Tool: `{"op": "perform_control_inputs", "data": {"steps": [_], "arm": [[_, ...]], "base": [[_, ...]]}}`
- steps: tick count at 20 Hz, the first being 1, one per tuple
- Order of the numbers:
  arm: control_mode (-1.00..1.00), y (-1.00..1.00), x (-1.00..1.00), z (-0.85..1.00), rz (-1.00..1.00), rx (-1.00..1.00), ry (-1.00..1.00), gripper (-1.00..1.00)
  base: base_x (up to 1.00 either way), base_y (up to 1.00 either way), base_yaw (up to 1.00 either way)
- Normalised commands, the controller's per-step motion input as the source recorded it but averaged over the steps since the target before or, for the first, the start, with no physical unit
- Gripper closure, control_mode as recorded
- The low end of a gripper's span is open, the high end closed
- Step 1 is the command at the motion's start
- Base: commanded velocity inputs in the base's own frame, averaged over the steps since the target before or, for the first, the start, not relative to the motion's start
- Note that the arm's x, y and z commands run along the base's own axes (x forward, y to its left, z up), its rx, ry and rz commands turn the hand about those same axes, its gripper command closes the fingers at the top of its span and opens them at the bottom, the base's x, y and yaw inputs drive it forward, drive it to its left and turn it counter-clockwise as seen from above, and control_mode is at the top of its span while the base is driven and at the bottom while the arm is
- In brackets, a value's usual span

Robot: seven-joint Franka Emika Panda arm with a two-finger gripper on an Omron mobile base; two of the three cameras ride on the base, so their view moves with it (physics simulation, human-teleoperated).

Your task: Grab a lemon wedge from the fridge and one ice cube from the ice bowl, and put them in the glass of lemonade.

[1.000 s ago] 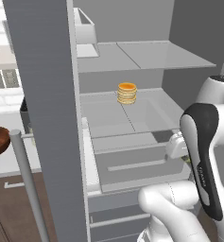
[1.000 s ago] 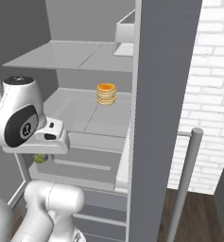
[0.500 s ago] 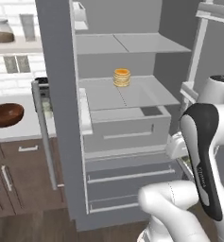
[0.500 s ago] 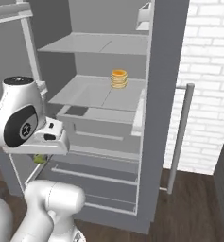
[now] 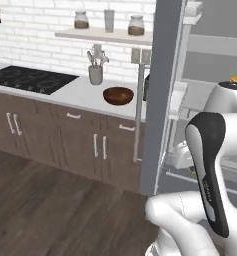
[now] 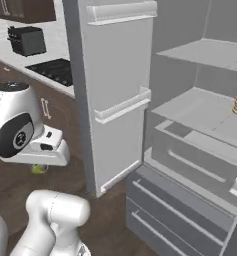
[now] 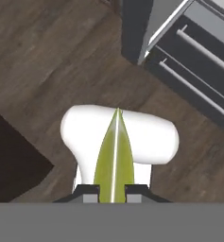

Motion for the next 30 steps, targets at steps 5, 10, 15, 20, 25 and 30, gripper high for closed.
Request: {"op": "perform_control_inputs", "data": {"steps": [5,10,15,20,25,30], "arm": [[1.00,0.00,0.00,0.00,0.00,0.00,0.00,1.00],[1.00,0.00,0.00,0.00,0.00,0.00,0.00,1.00],[1.00,0.00,0.00,0.00,0.00,0.00,0.00,1.00],[1.00,0.00,0.00,0.00,0.00,0.00,0.00,1.00],[1.00,0.00,0.00,0.00,0.00,0.00,0.00,1.00],[1.00,0.00,0.00,0.00,0.00,0.00,0.00,1.00]], "base": [[0.02,0.61,0.82],[0.65,0.65,0.42],[1.00,0.38,0.04],[1.00,0.30,-0.02],[1.00,0.01,-0.39],[1.00,-0.11,-0.18]]}}
